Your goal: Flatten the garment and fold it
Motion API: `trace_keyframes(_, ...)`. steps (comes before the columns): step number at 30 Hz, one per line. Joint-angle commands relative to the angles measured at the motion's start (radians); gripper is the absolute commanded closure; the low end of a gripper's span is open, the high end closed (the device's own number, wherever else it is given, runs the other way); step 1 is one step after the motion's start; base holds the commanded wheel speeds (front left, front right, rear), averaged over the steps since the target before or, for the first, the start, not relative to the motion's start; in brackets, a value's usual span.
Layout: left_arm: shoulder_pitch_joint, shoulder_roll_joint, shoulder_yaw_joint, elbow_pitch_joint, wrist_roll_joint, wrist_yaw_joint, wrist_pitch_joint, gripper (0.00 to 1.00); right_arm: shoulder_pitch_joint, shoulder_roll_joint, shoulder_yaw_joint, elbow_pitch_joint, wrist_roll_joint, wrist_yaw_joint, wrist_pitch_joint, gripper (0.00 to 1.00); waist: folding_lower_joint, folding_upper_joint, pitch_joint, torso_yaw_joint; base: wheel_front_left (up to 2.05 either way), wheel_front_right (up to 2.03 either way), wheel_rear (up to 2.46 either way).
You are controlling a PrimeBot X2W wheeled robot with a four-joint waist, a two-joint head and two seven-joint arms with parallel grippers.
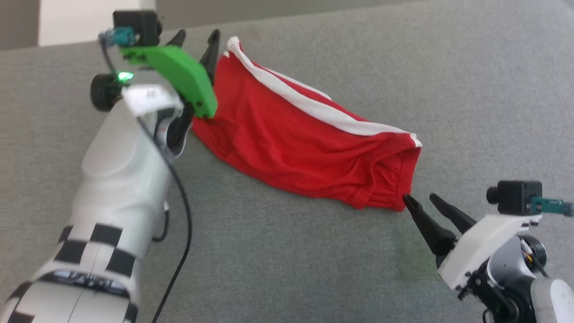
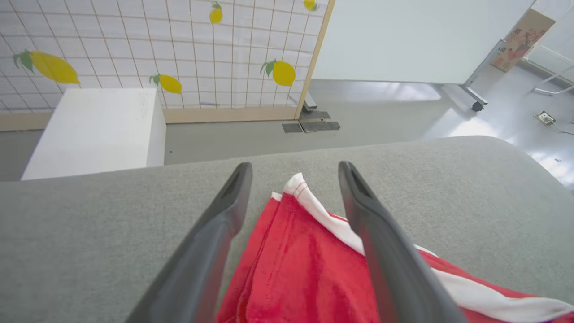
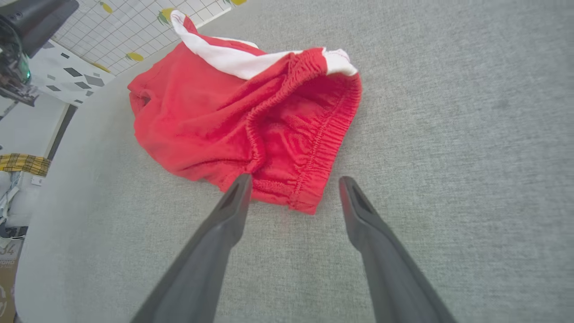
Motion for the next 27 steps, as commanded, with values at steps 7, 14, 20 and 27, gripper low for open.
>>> trace_keyframes(7,0.192,0.074,-0.067,-0.121,0.038,-0.011,-0.070,0.00,0.095,0.015,-0.035,-0.083,-0.030,-0.001,0.024,0.00,0.0000,-0.0001,-0.108,0.076,0.00,0.00,0.00)
trace_keyframes(14,0.166,0.052,-0.095,-0.104,-0.007,0.004,0.200,0.00,0.112,0.019,-0.043,-0.128,-0.030,-0.001,0.050,0.00,0.0000,-0.0001,-0.092,0.064,0.00,0.00,0.00)
trace_keyframes(20,0.060,0.038,-0.105,-0.031,-0.033,0.071,0.481,0.00,0.101,0.020,-0.036,-0.148,-0.025,-0.001,0.060,0.00,0.0000,-0.0001,-0.045,0.022,0.00,0.00,0.00)
trace_keyframes(27,-0.014,0.047,-0.122,0.020,-0.025,0.144,0.650,0.00,0.090,0.020,-0.035,-0.145,-0.014,-0.001,0.047,0.00,0.0000,-0.0001,0.016,-0.027,0.00,0.00,0.00)
